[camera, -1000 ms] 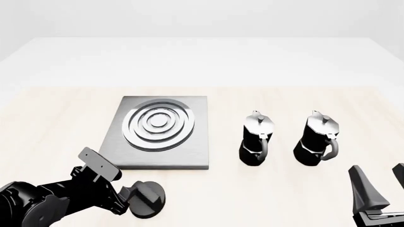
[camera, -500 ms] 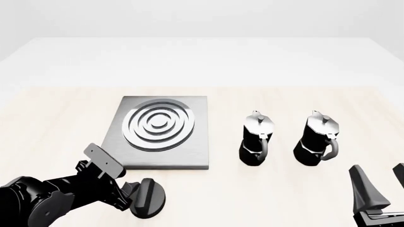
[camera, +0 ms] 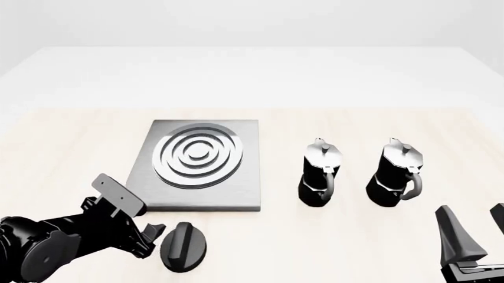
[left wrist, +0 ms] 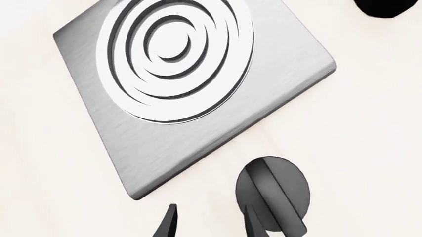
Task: Turn off the stove.
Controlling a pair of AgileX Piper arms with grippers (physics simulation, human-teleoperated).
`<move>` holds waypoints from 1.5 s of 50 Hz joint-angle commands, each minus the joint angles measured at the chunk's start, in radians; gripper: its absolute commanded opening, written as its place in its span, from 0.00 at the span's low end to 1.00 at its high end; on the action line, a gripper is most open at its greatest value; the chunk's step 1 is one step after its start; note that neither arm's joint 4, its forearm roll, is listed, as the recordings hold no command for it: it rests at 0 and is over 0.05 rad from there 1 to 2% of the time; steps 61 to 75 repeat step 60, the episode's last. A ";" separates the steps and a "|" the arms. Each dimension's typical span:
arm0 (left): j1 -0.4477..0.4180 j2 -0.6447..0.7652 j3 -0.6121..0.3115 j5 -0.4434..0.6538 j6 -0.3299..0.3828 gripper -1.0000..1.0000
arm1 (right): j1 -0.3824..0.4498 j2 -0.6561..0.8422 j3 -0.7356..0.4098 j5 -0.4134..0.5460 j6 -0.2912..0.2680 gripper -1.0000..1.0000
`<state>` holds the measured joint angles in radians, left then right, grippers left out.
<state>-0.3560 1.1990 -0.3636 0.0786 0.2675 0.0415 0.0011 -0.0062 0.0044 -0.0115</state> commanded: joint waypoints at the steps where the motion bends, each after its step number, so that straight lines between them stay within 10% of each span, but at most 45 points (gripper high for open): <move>1: 0.049 -0.114 0.012 0.085 0.020 1.00 | 0.003 0.000 0.000 -0.001 0.000 1.00; 44: 0.210 -0.568 -0.095 0.489 0.116 1.00 | 0.007 -0.001 -0.001 -0.002 0.002 1.00; 75: 0.255 -0.652 -0.098 0.555 0.104 1.00 | 0.008 -0.001 -0.001 -0.003 0.006 1.00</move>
